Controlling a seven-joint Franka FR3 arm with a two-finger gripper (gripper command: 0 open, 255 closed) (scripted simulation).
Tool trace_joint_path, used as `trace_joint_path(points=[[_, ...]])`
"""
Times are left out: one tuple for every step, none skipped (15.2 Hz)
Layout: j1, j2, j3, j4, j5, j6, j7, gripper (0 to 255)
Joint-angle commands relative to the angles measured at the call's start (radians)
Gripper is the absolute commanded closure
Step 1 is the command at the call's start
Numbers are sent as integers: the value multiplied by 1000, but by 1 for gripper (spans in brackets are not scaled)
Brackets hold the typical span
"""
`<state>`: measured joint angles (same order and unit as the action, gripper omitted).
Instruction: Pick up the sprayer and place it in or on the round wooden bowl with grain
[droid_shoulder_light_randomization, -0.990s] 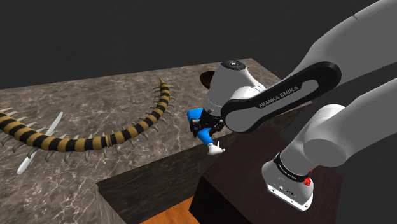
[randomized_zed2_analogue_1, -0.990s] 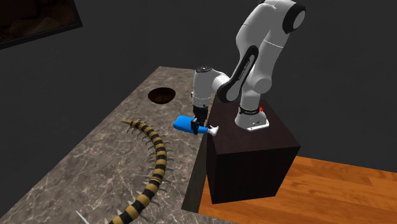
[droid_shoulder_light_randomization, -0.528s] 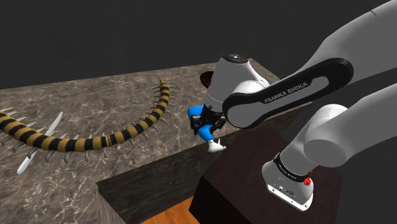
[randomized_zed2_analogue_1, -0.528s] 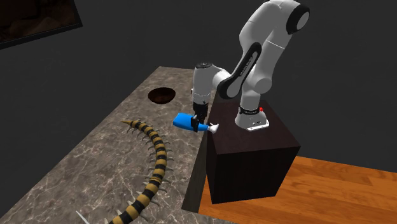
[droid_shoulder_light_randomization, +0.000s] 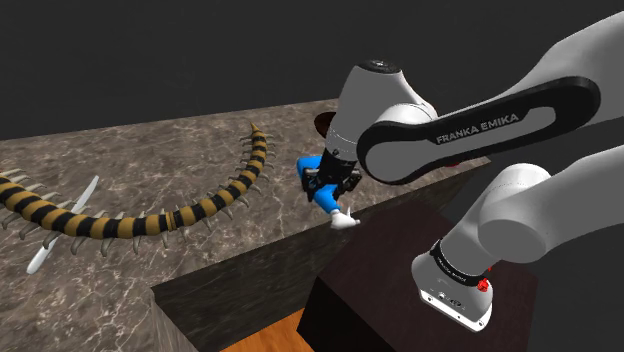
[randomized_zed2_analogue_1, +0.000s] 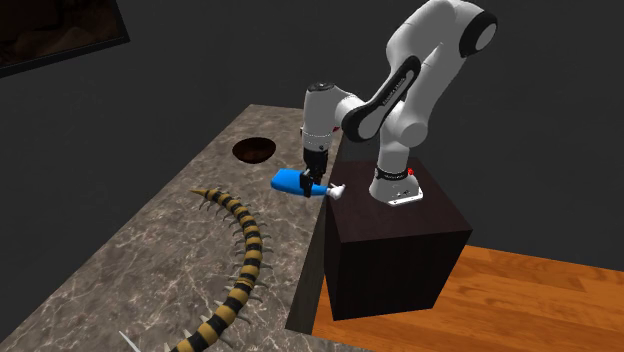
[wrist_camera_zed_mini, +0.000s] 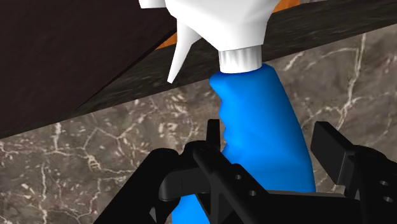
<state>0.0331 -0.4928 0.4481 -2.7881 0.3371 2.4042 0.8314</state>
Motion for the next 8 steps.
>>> trace_joint_path(points=[[-1,-20,-8,15,-5,-36,0,255],[-1,-32,-11,22,-7,-54,1,255],[0,-43,-15,29,-9,-72,1,255],[0,-53,-19,36,-11,-90,1,255],[0,-63,-23,44,-13,-107,2,255],[0,-73,-26,52,-15,-125,2,255],[-1,-82,-30,60,-17,-142,3,255],[-1,-91,-34,68,-20,-159,3,255]])
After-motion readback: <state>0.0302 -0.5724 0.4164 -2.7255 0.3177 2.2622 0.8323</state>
